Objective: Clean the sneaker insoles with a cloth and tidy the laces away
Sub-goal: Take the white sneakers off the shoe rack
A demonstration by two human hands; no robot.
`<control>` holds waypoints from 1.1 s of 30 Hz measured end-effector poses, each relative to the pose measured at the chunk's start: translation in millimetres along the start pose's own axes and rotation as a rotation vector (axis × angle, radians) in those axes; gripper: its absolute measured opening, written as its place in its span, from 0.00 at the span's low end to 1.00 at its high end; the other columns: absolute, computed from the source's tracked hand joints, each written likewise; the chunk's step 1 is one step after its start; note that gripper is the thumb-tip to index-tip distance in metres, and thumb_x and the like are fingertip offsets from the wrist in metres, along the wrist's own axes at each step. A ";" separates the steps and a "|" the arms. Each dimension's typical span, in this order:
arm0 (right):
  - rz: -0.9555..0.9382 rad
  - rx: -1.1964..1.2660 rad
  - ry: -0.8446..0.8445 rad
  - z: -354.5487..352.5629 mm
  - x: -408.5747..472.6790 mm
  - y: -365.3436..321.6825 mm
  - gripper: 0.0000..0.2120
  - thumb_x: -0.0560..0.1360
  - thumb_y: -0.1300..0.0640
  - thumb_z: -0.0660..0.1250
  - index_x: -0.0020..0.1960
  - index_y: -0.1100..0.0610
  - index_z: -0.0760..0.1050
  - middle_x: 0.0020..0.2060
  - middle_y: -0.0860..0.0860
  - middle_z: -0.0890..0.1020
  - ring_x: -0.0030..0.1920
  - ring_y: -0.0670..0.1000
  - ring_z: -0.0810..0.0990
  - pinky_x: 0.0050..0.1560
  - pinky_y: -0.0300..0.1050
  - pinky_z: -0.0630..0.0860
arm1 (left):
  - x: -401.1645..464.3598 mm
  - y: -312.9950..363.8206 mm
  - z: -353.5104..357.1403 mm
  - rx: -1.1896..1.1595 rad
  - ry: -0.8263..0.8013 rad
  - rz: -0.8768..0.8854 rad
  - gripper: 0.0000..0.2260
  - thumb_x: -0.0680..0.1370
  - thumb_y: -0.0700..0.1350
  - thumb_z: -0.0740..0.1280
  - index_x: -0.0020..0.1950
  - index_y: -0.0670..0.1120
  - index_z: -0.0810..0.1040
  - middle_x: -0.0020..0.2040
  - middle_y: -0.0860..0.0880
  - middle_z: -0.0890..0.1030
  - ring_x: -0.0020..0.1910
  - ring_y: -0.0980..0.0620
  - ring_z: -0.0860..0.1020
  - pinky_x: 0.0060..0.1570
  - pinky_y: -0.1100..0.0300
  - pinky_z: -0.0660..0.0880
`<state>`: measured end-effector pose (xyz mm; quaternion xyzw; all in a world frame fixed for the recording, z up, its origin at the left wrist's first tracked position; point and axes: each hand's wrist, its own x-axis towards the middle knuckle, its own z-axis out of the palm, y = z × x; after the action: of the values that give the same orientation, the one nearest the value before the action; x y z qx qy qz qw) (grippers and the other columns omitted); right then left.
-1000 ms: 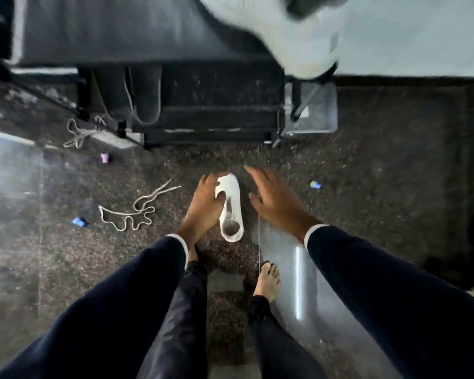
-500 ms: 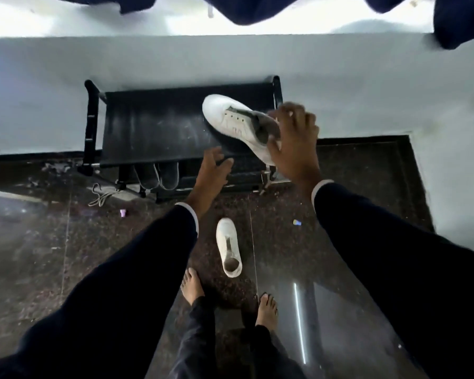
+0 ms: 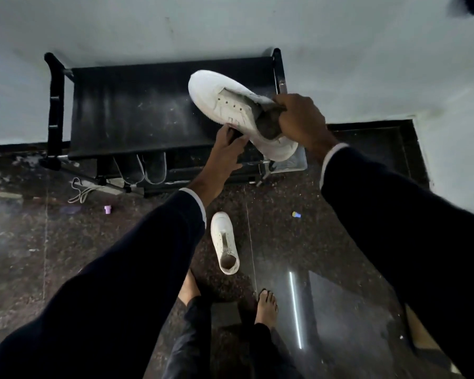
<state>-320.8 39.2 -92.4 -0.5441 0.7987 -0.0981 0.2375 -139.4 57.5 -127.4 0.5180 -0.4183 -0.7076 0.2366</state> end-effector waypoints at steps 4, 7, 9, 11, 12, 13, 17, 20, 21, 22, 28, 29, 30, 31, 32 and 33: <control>-0.043 0.190 0.094 8.6 -72.3 22.6 0.23 0.77 0.63 0.58 0.69 0.50 0.76 0.60 0.54 0.82 0.59 0.55 0.80 0.54 0.46 0.75 | -27.7 -24.8 16.0 0.068 0.128 0.262 0.33 0.79 0.51 0.70 0.79 0.48 0.57 0.72 0.43 0.68 0.69 0.51 0.74 0.65 0.46 0.77; -0.040 0.301 0.098 17.3 -138.8 45.3 0.23 0.77 0.63 0.59 0.71 0.54 0.73 0.60 0.55 0.81 0.60 0.53 0.79 0.58 0.43 0.73 | -64.2 -48.4 33.4 0.179 0.143 0.285 0.44 0.74 0.58 0.73 0.82 0.52 0.51 0.73 0.44 0.61 0.73 0.50 0.69 0.67 0.51 0.76; -0.018 0.332 0.040 25.4 -177.0 64.9 0.21 0.78 0.66 0.62 0.69 0.56 0.73 0.59 0.55 0.81 0.57 0.49 0.80 0.57 0.39 0.75 | -90.6 -68.1 45.8 0.230 0.105 0.273 0.42 0.77 0.50 0.74 0.82 0.49 0.50 0.74 0.44 0.59 0.73 0.66 0.62 0.69 0.60 0.73; 0.041 0.332 -0.024 42.7 -206.5 90.0 0.16 0.78 0.68 0.63 0.65 0.59 0.75 0.54 0.55 0.82 0.51 0.45 0.79 0.53 0.34 0.76 | -111.4 -94.2 55.8 0.286 0.073 0.211 0.43 0.77 0.52 0.73 0.83 0.49 0.50 0.74 0.46 0.59 0.72 0.68 0.62 0.70 0.57 0.72; 0.083 0.330 -0.053 55.2 -219.5 104.0 0.15 0.79 0.67 0.63 0.64 0.57 0.75 0.54 0.53 0.82 0.50 0.46 0.80 0.54 0.38 0.79 | -118.7 -110.1 60.2 0.311 0.054 0.158 0.44 0.76 0.57 0.72 0.83 0.51 0.49 0.74 0.51 0.58 0.73 0.62 0.63 0.70 0.52 0.72; 0.129 0.338 -0.070 68.7 -230.1 116.6 0.16 0.79 0.64 0.64 0.65 0.54 0.75 0.55 0.52 0.83 0.52 0.48 0.81 0.54 0.44 0.80 | -124.6 -125.6 63.7 0.328 0.028 0.101 0.44 0.75 0.60 0.71 0.83 0.53 0.48 0.73 0.56 0.58 0.74 0.57 0.63 0.71 0.49 0.71; 0.279 0.373 -0.137 145.8 -243.0 165.0 0.21 0.77 0.64 0.63 0.68 0.48 0.75 0.59 0.52 0.83 0.58 0.55 0.82 0.58 0.48 0.77 | -117.1 -207.7 76.4 0.384 -0.060 -0.087 0.44 0.78 0.53 0.72 0.83 0.48 0.45 0.73 0.59 0.53 0.68 0.80 0.49 0.70 0.76 0.53; 0.329 0.418 -0.194 215.7 -229.4 192.9 0.29 0.75 0.67 0.61 0.72 0.46 0.72 0.63 0.47 0.81 0.61 0.49 0.80 0.61 0.42 0.73 | -79.3 -274.9 76.2 0.488 -0.071 -0.185 0.39 0.78 0.51 0.72 0.82 0.43 0.55 0.74 0.54 0.61 0.71 0.71 0.53 0.64 0.78 0.53; 0.347 0.425 -0.212 240.9 -224.0 203.2 0.29 0.76 0.67 0.61 0.72 0.46 0.72 0.62 0.47 0.81 0.61 0.49 0.80 0.60 0.41 0.73 | -63.5 -297.4 74.4 0.504 -0.073 -0.231 0.36 0.77 0.51 0.73 0.79 0.43 0.60 0.74 0.50 0.67 0.75 0.59 0.60 0.68 0.70 0.59; 0.377 0.435 -0.224 266.5 -216.3 214.0 0.27 0.77 0.65 0.61 0.72 0.45 0.72 0.62 0.48 0.82 0.60 0.49 0.80 0.60 0.41 0.73 | -46.2 -321.4 71.6 0.504 -0.071 -0.274 0.32 0.76 0.52 0.73 0.76 0.45 0.65 0.70 0.48 0.73 0.71 0.51 0.69 0.69 0.62 0.65; 0.409 0.431 -0.270 420.8 -169.0 280.2 0.24 0.77 0.50 0.58 0.72 0.40 0.67 0.60 0.53 0.83 0.58 0.56 0.82 0.60 0.57 0.80 | 42.9 -452.3 47.7 0.492 -0.047 -0.310 0.21 0.74 0.42 0.69 0.63 0.58 0.72 0.59 0.45 0.80 0.59 0.41 0.80 0.58 0.37 0.77; 0.403 0.431 -0.274 440.0 -165.4 287.5 0.25 0.76 0.49 0.57 0.73 0.39 0.65 0.60 0.53 0.82 0.58 0.57 0.82 0.60 0.58 0.80 | 53.1 -467.4 44.4 0.485 -0.037 -0.311 0.22 0.73 0.41 0.68 0.64 0.57 0.72 0.59 0.44 0.80 0.58 0.40 0.80 0.57 0.37 0.77; 0.403 0.436 -0.273 453.3 -162.1 291.6 0.25 0.76 0.50 0.57 0.73 0.38 0.63 0.61 0.54 0.82 0.57 0.57 0.82 0.59 0.57 0.80 | 60.1 -475.9 42.1 0.488 -0.035 -0.314 0.23 0.71 0.43 0.68 0.65 0.57 0.71 0.60 0.43 0.80 0.58 0.40 0.80 0.57 0.37 0.78; 0.407 0.444 -0.273 465.1 -160.3 293.4 0.25 0.77 0.51 0.56 0.73 0.37 0.63 0.61 0.54 0.82 0.57 0.57 0.82 0.59 0.57 0.80 | 65.1 -483.9 40.5 0.480 -0.034 -0.329 0.26 0.71 0.45 0.68 0.68 0.57 0.70 0.61 0.44 0.80 0.59 0.40 0.80 0.57 0.37 0.78; 0.410 0.456 -0.263 476.9 -159.3 296.4 0.24 0.78 0.52 0.57 0.73 0.37 0.63 0.62 0.54 0.81 0.58 0.57 0.82 0.60 0.56 0.80 | 69.5 -493.0 38.5 0.477 -0.036 -0.362 0.29 0.72 0.44 0.68 0.73 0.54 0.68 0.62 0.46 0.79 0.59 0.41 0.80 0.57 0.37 0.78; 0.412 0.463 -0.256 487.8 -158.1 299.9 0.24 0.80 0.53 0.57 0.73 0.37 0.64 0.62 0.53 0.81 0.58 0.56 0.81 0.60 0.53 0.79 | 72.9 -500.4 37.4 0.453 -0.023 -0.400 0.31 0.75 0.40 0.69 0.77 0.51 0.64 0.62 0.48 0.77 0.59 0.42 0.79 0.58 0.37 0.78</control>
<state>-283.7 350.3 -597.2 -0.3106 0.8120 -0.1577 0.4682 -150.6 283.8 -581.0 0.6216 -0.4578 -0.6347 -0.0335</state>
